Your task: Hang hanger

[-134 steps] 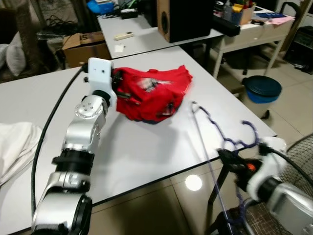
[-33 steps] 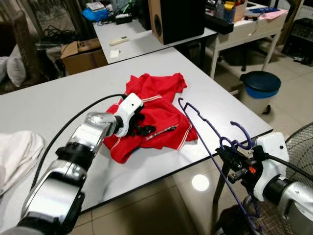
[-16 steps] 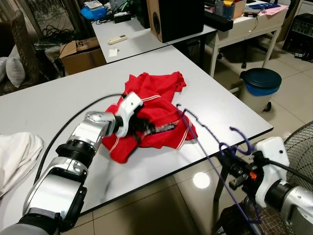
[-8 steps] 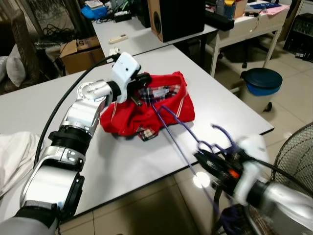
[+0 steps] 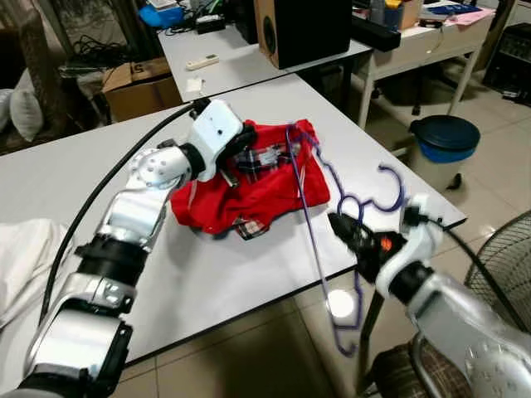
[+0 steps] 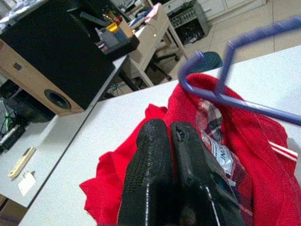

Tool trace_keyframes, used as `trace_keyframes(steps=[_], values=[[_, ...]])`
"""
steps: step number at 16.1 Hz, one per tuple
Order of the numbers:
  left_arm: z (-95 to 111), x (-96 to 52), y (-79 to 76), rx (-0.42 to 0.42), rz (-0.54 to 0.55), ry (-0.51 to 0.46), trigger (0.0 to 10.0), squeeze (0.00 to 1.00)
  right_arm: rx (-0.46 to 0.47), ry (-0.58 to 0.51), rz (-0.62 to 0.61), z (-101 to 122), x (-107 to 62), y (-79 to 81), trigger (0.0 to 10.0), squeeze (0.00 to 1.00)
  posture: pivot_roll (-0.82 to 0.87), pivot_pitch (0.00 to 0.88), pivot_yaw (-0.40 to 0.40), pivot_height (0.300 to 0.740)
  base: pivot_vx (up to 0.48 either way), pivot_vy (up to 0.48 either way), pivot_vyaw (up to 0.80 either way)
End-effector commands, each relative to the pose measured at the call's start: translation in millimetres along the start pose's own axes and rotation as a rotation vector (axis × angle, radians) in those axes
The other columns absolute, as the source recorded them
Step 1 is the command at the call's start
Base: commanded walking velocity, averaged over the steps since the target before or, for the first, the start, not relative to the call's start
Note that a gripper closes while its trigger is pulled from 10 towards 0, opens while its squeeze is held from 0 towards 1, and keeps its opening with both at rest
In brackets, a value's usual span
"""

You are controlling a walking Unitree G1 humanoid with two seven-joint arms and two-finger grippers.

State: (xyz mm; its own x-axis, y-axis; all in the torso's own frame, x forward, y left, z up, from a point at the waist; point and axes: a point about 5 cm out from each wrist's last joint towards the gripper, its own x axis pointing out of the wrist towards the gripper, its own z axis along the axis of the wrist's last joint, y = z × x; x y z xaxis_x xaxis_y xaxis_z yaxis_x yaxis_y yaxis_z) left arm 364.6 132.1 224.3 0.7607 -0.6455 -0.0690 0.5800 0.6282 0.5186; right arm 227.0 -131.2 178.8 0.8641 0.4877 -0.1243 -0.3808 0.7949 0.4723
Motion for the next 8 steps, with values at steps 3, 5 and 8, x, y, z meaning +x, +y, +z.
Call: trace_keyframes(steps=[3,5,8], values=[[8.7,-8.2,13.1,0.056,0.086,-0.027,0.0,0.0,0.131,0.055,0.045,-4.1,13.4,-2.8,10.0,0.0,-0.15,0.0,0.087,0.74,0.0,0.0,0.0],[12.9,-9.0,22.5,0.065,0.16,-0.044,0.0,0.0,0.165,0.091,0.066,-6.1,18.9,-3.4,10.0,0.0,-0.14,0.0,0.059,0.74,0.0,0.0,0.0],[16.7,-2.4,34.9,0.091,0.236,-0.052,0.0,0.0,0.015,0.127,0.139,5.4,26.5,-1.9,10.0,0.0,-0.14,0.0,0.039,0.74,0.0,0.0,0.0]])
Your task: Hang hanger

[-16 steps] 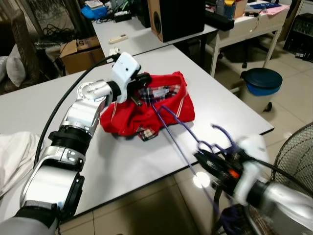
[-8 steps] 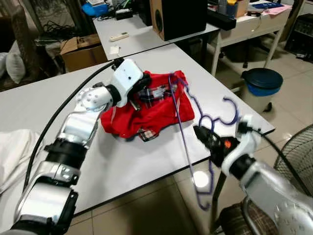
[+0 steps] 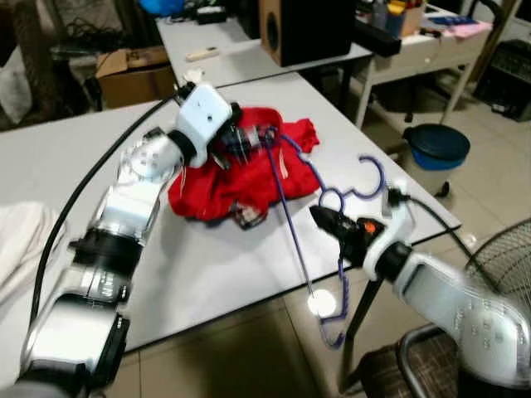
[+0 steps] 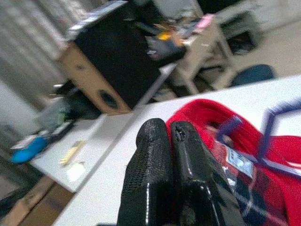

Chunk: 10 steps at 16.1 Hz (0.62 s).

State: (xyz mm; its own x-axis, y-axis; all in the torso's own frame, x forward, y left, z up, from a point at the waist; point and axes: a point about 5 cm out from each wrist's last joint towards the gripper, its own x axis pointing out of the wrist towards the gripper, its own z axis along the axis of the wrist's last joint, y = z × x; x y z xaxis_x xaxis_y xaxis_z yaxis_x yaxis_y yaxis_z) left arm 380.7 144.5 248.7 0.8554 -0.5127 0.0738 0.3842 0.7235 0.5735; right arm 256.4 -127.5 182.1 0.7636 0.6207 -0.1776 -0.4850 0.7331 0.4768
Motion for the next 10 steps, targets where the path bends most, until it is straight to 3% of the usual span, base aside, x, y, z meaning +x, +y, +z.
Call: trace_keyframes(steps=[1,3,5,6,8,10], values=[[14.1,2.4,14.6,0.02,0.07,-0.056,0.0,0.0,-0.03,-0.001,0.027,3.8,2.7,2.8,10.0,0.0,-0.14,0.0,0.036,0.74,0.0,0.0,0.0],[45.3,14.3,33.4,0.066,0.15,-0.162,0.0,0.0,-0.071,-0.053,-0.004,34.6,6.3,-10.7,10.0,0.0,-0.14,0.0,0.021,0.74,0.0,0.0,0.0],[69.8,13.7,36.7,0.15,0.144,-0.291,0.0,0.0,-0.095,-0.067,0.007,49.2,8.0,-15.6,10.0,0.0,-0.13,0.0,0.018,0.74,0.0,0.0,0.0],[70.8,10.8,33.0,0.172,0.125,-0.317,0.0,0.0,-0.095,-0.063,0.016,50.9,9.1,-16.3,10.0,0.0,-0.13,0.0,0.018,0.74,0.0,0.0,0.0],[58.7,2.1,17.7,0.164,0.044,-0.31,0.0,0.0,-0.063,-0.044,0.037,44.3,9.0,-11.6,10.0,0.0,-0.13,0.0,0.021,0.74,0.0,0.0,0.0],[21.6,-13.1,-8.7,0.125,-0.025,-0.202,0.0,0.0,0.007,-0.009,0.057,18.6,6.0,-8.8,10.0,0.0,-0.12,0.0,0.012,0.74,0.0,0.0,0.0]])
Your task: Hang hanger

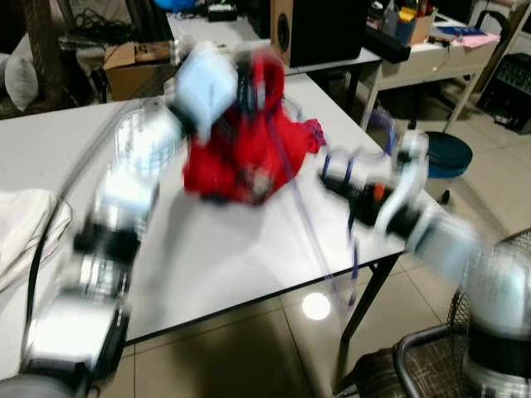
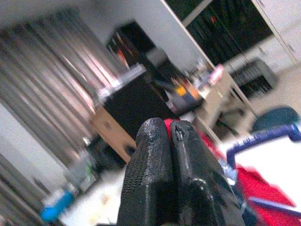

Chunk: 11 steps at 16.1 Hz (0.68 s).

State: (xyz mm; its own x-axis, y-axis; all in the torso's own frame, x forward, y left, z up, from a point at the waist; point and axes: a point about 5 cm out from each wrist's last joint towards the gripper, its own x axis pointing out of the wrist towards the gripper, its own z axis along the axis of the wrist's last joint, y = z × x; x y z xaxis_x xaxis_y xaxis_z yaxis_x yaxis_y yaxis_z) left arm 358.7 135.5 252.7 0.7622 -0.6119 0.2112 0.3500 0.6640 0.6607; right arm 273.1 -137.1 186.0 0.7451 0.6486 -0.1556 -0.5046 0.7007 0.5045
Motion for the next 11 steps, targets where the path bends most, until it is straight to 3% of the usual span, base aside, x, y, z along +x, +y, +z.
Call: trace_keyframes(steps=[1,2,3,5,7,11], values=[[-16.0,-10.2,-10.8,0.025,-0.022,0.091,0.0,0.0,0.019,0.033,0.02,-14.2,-4.6,6.1,10.0,0.0,-0.1,0.0,0.002,0.74,0.0,0.0,0.0],[-23.4,-14.1,-16.1,0.029,-0.025,0.128,0.0,0.0,0.031,0.047,0.018,-20.9,-7.4,6.8,10.0,0.0,-0.09,0.0,0.001,0.74,0.0,0.0,0.0],[-33.0,-22.0,-19.4,-0.026,0.04,0.186,0.0,0.0,0.072,0.083,0.039,-38.5,-18.2,11.8,10.0,0.0,-0.1,0.0,0.006,0.74,0.0,0.0,0.0],[-37.5,-27.2,-21.0,-0.062,0.072,0.215,0.0,0.0,0.124,0.113,-0.004,-55.9,-31.6,13.9,10.0,0.0,-0.11,0.0,0.019,0.74,0.0,0.0,0.0],[-30.8,-20.9,-27.3,-0.069,0.042,0.184,0.0,0.0,0.159,0.1,-0.004,-58.9,-32.3,18.4,10.0,0.0,-0.12,0.0,0.033,0.74,0.0,0.0,0.0],[-10.3,-6.2,-51.7,-0.011,-0.09,0.076,0.0,0.0,0.206,0.073,-0.001,-56.6,-17.9,23.2,10.0,0.0,-0.14,0.0,0.041,0.74,0.0,0.0,0.0]])
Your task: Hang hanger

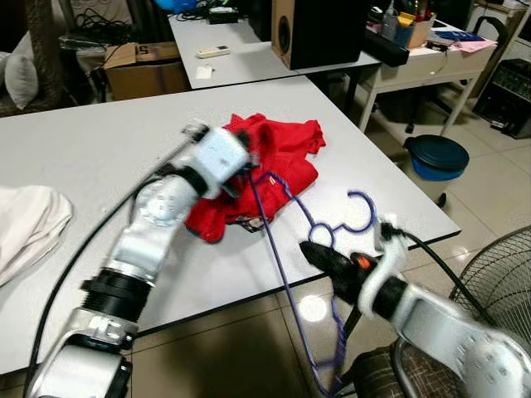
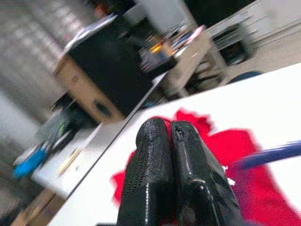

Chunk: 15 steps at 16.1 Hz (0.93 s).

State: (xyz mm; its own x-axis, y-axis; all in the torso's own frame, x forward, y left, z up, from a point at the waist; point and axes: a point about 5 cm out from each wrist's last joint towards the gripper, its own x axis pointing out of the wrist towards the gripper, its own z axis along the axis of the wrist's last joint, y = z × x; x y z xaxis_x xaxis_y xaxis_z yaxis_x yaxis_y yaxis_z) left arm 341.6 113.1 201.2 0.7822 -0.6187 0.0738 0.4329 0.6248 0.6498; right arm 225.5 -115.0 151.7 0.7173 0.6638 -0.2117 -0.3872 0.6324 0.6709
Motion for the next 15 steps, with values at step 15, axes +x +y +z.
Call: trace_keyframes(steps=[15], values=[[17.5,-32.3,4.0,0.155,-0.015,-0.073,0.0,0.0,0.504,-0.523,-0.019,107.9,40.8,-25.5,10.0,0.0,-0.09,0.0,0.004,0.74,0.0,0.0,0.0]])
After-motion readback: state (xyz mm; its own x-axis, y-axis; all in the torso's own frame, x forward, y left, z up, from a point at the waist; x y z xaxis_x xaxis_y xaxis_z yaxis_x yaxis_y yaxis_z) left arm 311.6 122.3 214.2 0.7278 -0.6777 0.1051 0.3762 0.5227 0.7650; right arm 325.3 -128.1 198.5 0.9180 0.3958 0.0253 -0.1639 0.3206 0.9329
